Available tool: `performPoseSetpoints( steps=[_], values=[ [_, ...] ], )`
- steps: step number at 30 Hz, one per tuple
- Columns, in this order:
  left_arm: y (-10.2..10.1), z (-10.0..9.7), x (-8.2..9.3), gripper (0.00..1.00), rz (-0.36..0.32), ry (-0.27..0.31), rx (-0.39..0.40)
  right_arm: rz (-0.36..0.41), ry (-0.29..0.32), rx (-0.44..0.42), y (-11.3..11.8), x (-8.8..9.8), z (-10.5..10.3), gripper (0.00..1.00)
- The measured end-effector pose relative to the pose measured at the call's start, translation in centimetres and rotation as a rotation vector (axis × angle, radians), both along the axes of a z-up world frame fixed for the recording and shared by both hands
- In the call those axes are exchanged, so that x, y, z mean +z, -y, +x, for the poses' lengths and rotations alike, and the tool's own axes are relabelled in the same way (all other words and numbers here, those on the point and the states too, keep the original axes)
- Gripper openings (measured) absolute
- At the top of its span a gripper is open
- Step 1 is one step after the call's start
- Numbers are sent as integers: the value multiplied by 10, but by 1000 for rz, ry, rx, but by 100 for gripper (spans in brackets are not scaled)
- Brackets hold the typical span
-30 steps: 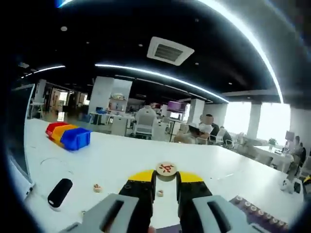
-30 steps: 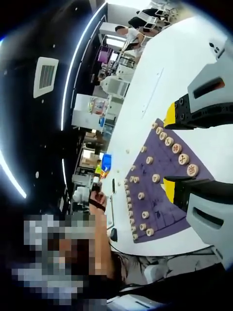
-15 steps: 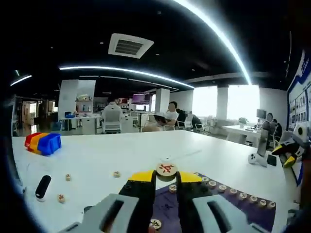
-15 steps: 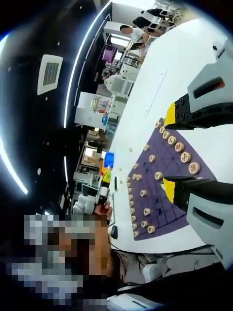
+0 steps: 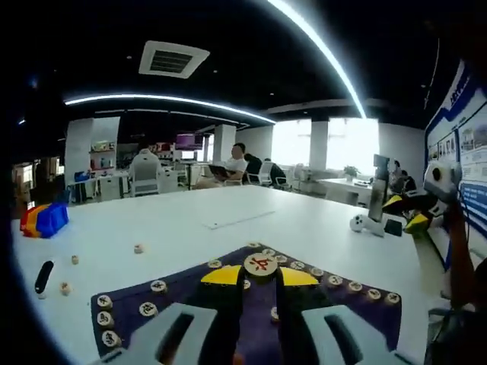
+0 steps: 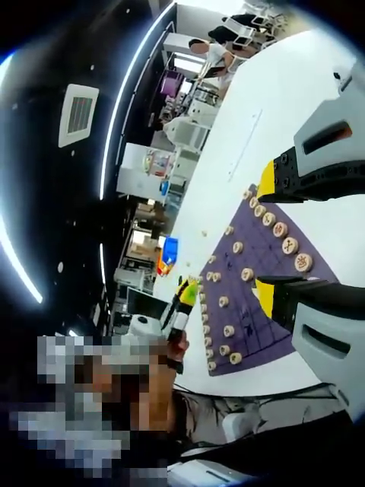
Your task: Pick up the chess pieces one by one and place each piece onto its starting position on the chessboard, setting the pieces on their correct points until all the chess pieces are arranged in the starting layout
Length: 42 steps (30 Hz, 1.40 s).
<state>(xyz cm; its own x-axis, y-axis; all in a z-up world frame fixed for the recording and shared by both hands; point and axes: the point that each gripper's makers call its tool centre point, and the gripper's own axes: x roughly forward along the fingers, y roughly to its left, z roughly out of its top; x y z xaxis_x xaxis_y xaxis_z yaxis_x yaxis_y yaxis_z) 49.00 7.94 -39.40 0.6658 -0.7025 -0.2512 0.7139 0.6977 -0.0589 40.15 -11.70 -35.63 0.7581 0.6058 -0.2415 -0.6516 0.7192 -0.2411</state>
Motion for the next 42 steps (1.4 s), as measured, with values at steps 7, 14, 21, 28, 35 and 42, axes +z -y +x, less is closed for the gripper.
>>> performPoseSetpoints(
  steps=[7,14,21,28,35,42],
  values=[
    [29,-33,-28,19,79,-13,-119,-16,-9,-6,1,-5,3,39],
    [47,-64,-63,19,138,-91,-211,-23,-2,-18,3,-4,4,39],
    [50,-74,-91,19,203,-166,-247,-20,2,-22,5,-3,4,39],
    [48,-71,-101,19,226,-185,-244,-20,2,-22,5,-3,5,39],
    [49,-71,-101,20,237,-185,-243,-20,-2,-21,5,-4,4,39],
    [52,-77,-93,30,207,-182,-272,-28,-5,-8,3,-6,2,40]
  ],
)
